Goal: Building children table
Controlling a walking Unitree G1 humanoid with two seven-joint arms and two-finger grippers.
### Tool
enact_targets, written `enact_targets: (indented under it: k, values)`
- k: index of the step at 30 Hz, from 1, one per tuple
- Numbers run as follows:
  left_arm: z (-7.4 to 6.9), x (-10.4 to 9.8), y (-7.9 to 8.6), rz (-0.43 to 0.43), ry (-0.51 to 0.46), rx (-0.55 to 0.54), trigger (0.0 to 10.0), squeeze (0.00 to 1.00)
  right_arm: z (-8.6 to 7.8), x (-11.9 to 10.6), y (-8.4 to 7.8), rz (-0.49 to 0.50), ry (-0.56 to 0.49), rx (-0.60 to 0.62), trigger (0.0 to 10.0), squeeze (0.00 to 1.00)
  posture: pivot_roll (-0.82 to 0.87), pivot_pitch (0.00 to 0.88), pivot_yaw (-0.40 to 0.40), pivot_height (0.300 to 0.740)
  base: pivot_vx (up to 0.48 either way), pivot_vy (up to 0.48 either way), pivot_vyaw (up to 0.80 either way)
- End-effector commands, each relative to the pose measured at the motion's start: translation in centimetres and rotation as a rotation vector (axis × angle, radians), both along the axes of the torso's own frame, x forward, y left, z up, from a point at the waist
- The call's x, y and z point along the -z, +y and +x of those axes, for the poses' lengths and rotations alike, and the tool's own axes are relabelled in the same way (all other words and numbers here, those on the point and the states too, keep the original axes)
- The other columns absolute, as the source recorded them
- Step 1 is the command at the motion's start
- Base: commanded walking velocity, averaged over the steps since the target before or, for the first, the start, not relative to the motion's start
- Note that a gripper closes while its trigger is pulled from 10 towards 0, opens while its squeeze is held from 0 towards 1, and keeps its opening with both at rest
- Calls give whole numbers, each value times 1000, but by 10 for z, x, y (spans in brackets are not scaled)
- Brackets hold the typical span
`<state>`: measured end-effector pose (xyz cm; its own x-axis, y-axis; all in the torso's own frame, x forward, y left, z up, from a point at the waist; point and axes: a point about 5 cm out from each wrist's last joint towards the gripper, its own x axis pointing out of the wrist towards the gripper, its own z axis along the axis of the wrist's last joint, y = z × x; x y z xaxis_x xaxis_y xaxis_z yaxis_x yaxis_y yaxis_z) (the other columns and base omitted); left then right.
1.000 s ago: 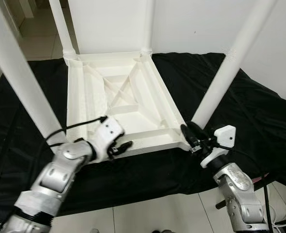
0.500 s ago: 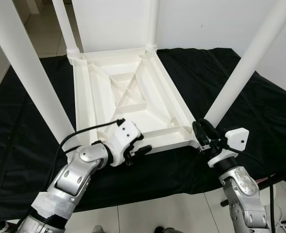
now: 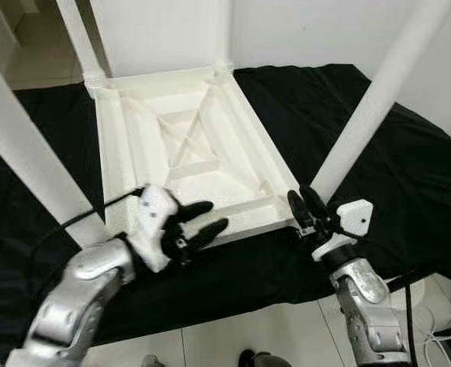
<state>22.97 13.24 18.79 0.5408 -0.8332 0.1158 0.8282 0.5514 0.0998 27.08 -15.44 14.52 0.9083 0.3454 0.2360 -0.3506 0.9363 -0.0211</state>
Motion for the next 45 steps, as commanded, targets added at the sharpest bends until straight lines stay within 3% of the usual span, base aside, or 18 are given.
enact_targets:
  k: [1,9,15,17,18,19,21,23,26,28,32,38,42,45]
  values:
    - [-4,-2,12,4,-21,-27,10000,0,5,14,-5,-4,74,27,10000,0,139,110,-13,740,0,0,0]
    - [-37,11,40,-5,2,-128,10000,0,27,9,20,-19,59,-96,10000,0,201,112,-49,740,0,0,0]
    - [-46,11,52,14,-7,-188,10000,0,32,8,26,-25,56,-126,10000,0,246,113,-84,740,0,0,0]
    - [-63,13,71,45,11,-214,10000,0,40,6,32,-27,49,-155,10000,0,269,113,-93,740,0,0,0]
    - [-63,13,71,45,11,-214,10000,0,40,6,32,-27,49,-155,10000,0,269,113,-93,740,0,0,0]
    - [-73,13,80,59,20,-212,10000,0,44,5,34,-27,43,-168,10000,0,269,113,-93,740,0,0,0]
    - [-73,13,80,59,20,-212,10000,0,44,5,34,-27,43,-168,10000,0,269,113,-93,740,0,0,0]
    - [-85,9,95,86,41,-227,10000,0,51,2,40,-29,35,-190,10000,0,292,113,-99,740,0,0,0]
    - [-95,3,108,97,44,-255,10000,0,56,0,44,-26,31,-208,10000,0,319,109,-115,740,0,0,0]
    - [-95,3,108,97,44,-255,10000,0,56,0,44,-26,31,-208,10000,0,319,109,-115,740,0,0,0]
    - [-108,-10,132,111,26,-326,10000,0,58,1,51,-22,30,-241,10000,0,332,102,-126,740,0,0,0]
    - [-109,-14,150,131,17,-399,10000,0,59,0,56,-16,21,-274,10000,0,331,99,-126,740,0,0,0]
    - [-75,-9,163,149,-21,-573,10000,0,48,-1,66,-9,7,-395,10000,0,308,94,-119,740,0,0,0]
    - [-65,-9,162,153,-47,-607,10000,0,46,-1,66,-4,7,-410,10000,0,304,94,-118,740,0,0,0]
